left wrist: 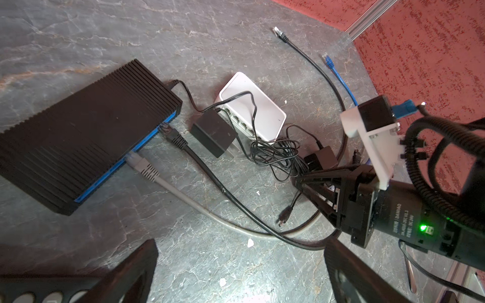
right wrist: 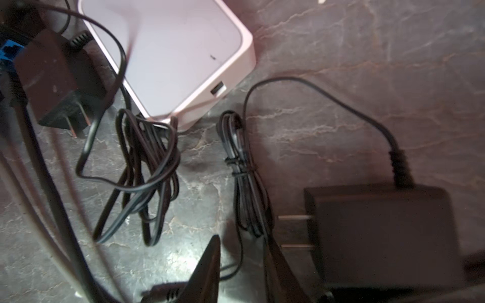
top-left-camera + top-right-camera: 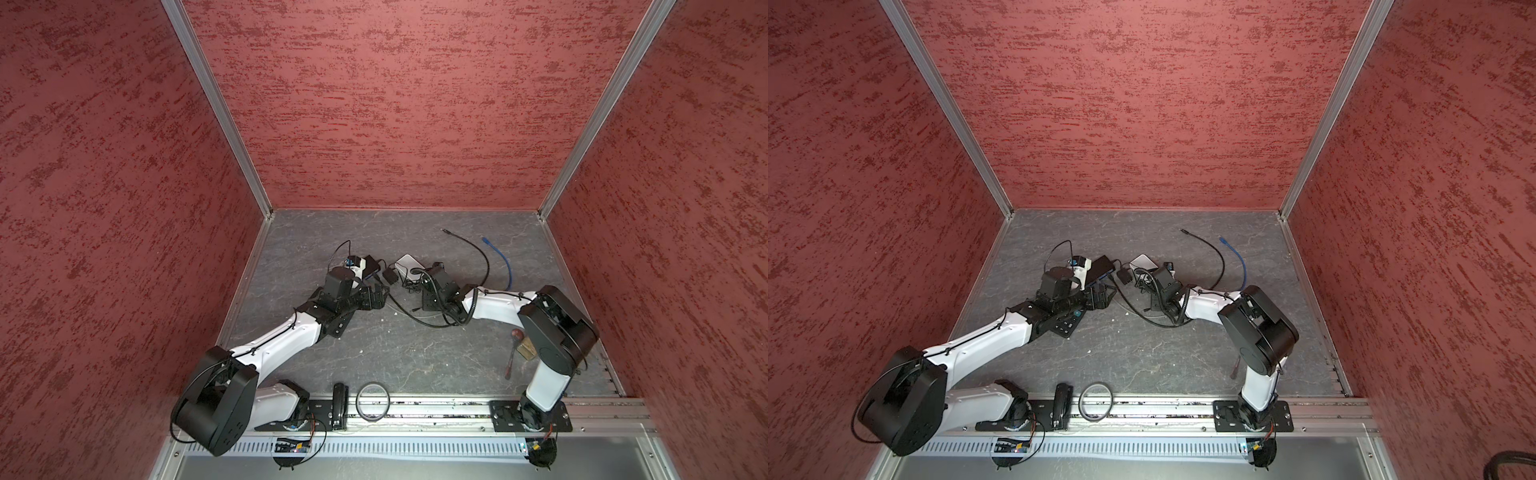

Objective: Insert the plug into the switch port

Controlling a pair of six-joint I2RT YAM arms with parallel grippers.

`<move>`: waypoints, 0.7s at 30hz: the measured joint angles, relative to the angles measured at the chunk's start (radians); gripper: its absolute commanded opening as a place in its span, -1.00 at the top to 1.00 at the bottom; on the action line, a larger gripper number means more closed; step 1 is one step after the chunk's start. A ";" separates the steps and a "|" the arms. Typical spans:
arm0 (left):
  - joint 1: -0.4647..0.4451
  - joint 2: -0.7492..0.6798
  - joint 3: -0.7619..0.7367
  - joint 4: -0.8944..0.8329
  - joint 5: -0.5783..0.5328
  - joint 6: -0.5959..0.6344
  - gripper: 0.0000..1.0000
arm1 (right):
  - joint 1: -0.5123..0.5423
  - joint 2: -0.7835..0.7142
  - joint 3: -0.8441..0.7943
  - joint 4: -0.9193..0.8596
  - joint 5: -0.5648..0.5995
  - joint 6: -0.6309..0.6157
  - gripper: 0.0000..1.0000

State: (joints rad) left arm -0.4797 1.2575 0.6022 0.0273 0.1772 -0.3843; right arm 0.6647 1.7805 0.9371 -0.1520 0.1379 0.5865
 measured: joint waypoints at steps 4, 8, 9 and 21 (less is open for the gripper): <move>-0.018 0.021 0.000 0.007 0.001 0.017 -1.00 | -0.009 0.003 0.000 0.013 -0.013 0.002 0.65; -0.042 0.050 0.009 0.011 0.004 0.051 -0.99 | -0.023 0.012 0.000 0.036 -0.036 0.009 0.89; -0.048 0.057 0.013 0.011 0.005 0.062 -0.99 | -0.027 0.013 0.000 0.039 -0.041 0.009 0.92; -0.156 0.118 0.053 0.011 0.004 0.246 -1.00 | -0.091 -0.063 -0.002 0.082 -0.108 0.009 1.00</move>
State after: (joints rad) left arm -0.6357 1.3758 0.6548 0.0380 0.1810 -0.1383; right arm 0.5739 1.7172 0.9356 -0.0704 0.0303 0.5957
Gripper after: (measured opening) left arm 0.996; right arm 0.040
